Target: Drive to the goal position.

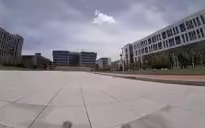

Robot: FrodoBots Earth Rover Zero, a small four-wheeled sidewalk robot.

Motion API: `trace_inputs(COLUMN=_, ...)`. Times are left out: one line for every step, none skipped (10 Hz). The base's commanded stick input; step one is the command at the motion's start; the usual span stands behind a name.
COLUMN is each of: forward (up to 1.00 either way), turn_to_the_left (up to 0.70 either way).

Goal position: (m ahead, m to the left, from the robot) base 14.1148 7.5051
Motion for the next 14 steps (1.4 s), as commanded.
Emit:
trace_inputs(forward=0.70, turn_to_the_left=0.00)
trace_inputs(forward=0.70, turn_to_the_left=0.00)
trace_inputs(forward=0.70, turn_to_the_left=0.00)
trace_inputs(forward=0.70, turn_to_the_left=0.00)
trace_inputs(forward=0.70, turn_to_the_left=0.00)
trace_inputs(forward=0.70, turn_to_the_left=0.02)
trace_inputs(forward=0.70, turn_to_the_left=0.04)
trace_inputs(forward=0.70, turn_to_the_left=0.16)
trace_inputs(forward=0.70, turn_to_the_left=0.26)
trace_inputs(forward=0.70, turn_to_the_left=0.24)
trace_inputs(forward=0.70, turn_to_the_left=0.01)
trace_inputs(forward=0.70, turn_to_the_left=0.00)
trace_inputs(forward=0.70, turn_to_the_left=0.00)
trace_inputs(forward=0.70, turn_to_the_left=0.00)
